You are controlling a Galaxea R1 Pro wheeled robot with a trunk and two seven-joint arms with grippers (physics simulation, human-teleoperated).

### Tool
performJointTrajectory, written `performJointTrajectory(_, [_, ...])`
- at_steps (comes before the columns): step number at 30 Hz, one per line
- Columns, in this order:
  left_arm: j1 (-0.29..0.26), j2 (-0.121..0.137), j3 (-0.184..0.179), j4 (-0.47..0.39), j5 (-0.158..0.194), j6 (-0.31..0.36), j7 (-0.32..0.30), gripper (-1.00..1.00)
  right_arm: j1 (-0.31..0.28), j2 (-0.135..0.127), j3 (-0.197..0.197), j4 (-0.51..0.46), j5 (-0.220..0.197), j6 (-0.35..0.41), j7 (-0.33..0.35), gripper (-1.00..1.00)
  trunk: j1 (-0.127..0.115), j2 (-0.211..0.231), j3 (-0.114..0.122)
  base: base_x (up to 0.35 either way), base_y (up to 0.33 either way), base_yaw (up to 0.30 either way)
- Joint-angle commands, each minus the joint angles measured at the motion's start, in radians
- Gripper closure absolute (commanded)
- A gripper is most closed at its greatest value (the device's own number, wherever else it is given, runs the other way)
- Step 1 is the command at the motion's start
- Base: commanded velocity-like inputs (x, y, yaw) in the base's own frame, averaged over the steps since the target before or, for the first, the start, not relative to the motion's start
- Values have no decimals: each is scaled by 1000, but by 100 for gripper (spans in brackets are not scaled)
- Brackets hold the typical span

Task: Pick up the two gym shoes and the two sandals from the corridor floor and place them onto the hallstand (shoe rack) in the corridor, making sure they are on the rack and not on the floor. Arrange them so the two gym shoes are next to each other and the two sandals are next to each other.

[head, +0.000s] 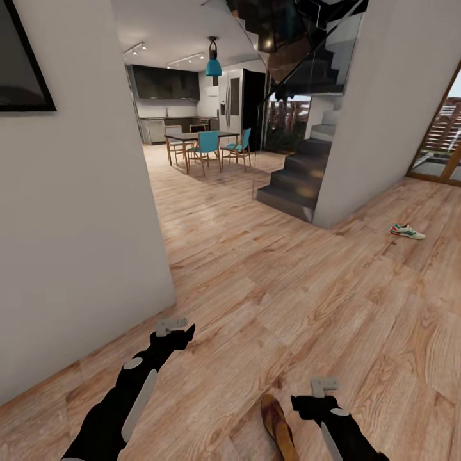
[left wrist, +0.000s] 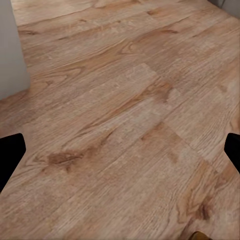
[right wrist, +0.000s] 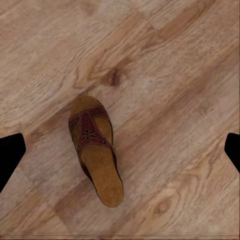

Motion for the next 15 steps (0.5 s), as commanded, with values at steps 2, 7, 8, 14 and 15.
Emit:
performJointTrajectory(2, [0, 0, 0, -1, 8, 6, 0, -100, -7, 0, 0, 36, 0, 2, -1, -100, 8, -15, -7, 0, 0, 0])
performJointTrajectory(7, [0, 0, 0, -1, 8, 6, 0, -100, -13, -3, 0, 91, -7, -66, 2, -100, 27, -50, -23, 0, 0, 0])
performJointTrajectory(8, [0, 0, 0, -1, 8, 6, 0, -100, -13, -3, 1, 95, -8, -91, 3, -100, 31, -57, -26, 0, 0, 0])
performJointTrajectory(14, [0, 0, 0, -1, 8, 6, 0, -100, -14, -5, 5, 104, -6, -138, 5, -100, 54, -99, -45, 0, 0, 0])
performJointTrajectory(15, [0, 0, 0, -1, 8, 6, 0, -100, -14, -5, 6, 104, -5, -140, 5, -100, 57, -106, -48, 0, 0, 0])
